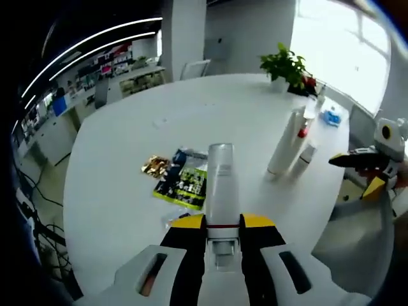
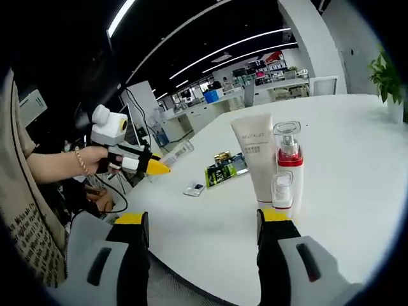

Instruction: Arrange the skincare products in the storage area until every visible bottle or jar stands upright without overlapping.

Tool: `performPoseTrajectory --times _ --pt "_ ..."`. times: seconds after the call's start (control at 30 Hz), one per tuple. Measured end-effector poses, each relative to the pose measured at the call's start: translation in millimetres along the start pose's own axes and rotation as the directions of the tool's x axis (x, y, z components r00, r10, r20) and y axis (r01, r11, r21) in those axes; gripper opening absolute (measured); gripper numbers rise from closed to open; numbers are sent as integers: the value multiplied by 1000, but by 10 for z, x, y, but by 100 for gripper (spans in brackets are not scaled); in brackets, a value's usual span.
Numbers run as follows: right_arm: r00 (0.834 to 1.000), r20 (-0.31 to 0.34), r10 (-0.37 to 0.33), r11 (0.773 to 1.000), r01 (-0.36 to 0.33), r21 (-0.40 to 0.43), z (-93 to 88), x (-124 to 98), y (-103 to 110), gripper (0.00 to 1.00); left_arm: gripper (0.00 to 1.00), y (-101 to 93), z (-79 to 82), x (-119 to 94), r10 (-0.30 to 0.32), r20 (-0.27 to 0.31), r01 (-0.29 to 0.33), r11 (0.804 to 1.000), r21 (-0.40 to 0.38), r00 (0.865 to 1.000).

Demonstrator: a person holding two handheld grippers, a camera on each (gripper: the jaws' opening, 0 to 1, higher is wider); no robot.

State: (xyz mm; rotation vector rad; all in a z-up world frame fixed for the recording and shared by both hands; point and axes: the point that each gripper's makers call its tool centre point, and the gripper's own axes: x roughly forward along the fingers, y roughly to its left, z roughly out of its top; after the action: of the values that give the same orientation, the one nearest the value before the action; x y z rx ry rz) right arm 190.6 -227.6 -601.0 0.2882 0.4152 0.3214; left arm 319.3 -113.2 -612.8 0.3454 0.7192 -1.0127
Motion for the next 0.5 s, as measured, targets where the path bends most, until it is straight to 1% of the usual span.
performPoseTrajectory --times 0.07,0.13,0.2,0.23,0.3,0.37,0.4,0.43,0.47,0.5 --pt "1000 -3 30 999 -30 -32 67 64 89 69 17 -53 21 -31 -8 0 8 999 34 1000" --pt "998 7 60 997 -59 -44 146 106 166 69 17 -115 35 -68 -17 -7 17 997 74 1000" --pt "996 -5 93 989 -93 -113 226 150 238 68 17 -218 32 -103 -57 -24 59 994 96 998" --pt "994 -24 106 981 -109 -160 257 170 277 68 17 -268 26 -125 -76 -36 79 991 111 996" --pt "989 -54 135 963 -144 -229 299 208 341 68 17 -333 20 -162 -96 -50 102 986 133 994" --pt "983 -74 170 948 -184 -260 330 242 409 68 17 -385 12 -190 -115 -64 123 982 143 991" --pt "980 -79 183 943 -197 -268 340 254 433 68 17 -424 26 -212 -131 -61 139 980 144 989" --pt "975 -94 200 932 -219 -290 344 271 466 68 17 -455 27 -229 -145 -66 153 977 147 987" --pt "974 -100 205 927 -226 -299 344 277 476 67 17 -478 27 -246 -154 -73 163 975 152 985" --pt "970 -119 210 914 -238 -329 340 292 490 66 17 -506 38 -271 -161 -76 171 971 166 984"
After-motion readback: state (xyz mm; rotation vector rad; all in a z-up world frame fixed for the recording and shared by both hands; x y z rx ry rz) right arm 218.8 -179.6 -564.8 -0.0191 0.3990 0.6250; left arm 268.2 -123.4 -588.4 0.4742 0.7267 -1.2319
